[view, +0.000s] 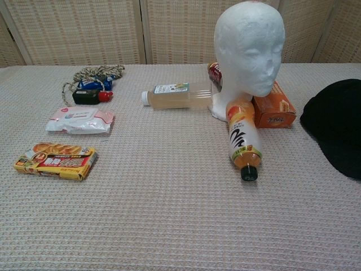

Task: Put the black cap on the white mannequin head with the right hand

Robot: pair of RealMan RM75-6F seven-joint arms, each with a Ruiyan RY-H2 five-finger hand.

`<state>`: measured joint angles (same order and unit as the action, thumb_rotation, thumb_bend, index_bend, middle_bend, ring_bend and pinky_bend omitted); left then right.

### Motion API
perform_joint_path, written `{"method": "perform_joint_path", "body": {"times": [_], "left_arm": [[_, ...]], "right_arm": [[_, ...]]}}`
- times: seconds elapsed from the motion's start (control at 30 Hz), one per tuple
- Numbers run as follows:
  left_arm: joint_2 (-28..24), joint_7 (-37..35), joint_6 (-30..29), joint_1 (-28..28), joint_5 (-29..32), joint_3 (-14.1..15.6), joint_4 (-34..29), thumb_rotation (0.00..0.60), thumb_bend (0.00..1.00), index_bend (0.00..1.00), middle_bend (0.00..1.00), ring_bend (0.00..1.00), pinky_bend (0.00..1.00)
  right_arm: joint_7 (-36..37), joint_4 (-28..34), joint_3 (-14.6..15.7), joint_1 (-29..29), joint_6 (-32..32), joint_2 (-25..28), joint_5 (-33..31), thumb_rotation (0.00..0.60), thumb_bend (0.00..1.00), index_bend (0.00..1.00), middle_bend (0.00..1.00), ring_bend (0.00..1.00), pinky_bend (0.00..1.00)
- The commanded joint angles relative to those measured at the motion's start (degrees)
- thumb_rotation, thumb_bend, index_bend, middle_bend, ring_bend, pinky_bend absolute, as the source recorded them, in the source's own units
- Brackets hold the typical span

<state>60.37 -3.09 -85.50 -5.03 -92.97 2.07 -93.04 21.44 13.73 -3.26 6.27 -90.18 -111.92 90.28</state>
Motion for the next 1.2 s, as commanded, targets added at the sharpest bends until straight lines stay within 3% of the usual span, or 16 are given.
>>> {"method": "perform_joint_path", "body": {"times": [0.03, 1.2], "left_arm": [[-0.1, -0.2, -0.1, 0.0, -0.1, 0.0, 0.0, 0.600, 0.10, 0.11, 0.00, 0.00, 0.12], [0.6, 0.2, -0.1, -0.1, 2.4, -1.6, 0.8, 0.600, 0.10, 0.12, 0.00, 0.00, 0.12]], "right_arm": [[-0.1, -0.8, 0.1, 0.3, 0.3, -0.7, -0.3, 0.600, 0.14, 0.44, 1.00, 1.00, 1.00], [-1.9, -5.7, -2.6, 5.8, 8.4, -6.6, -5.1, 0.600, 0.21, 0.40, 1.00, 1.00, 1.00]]}}
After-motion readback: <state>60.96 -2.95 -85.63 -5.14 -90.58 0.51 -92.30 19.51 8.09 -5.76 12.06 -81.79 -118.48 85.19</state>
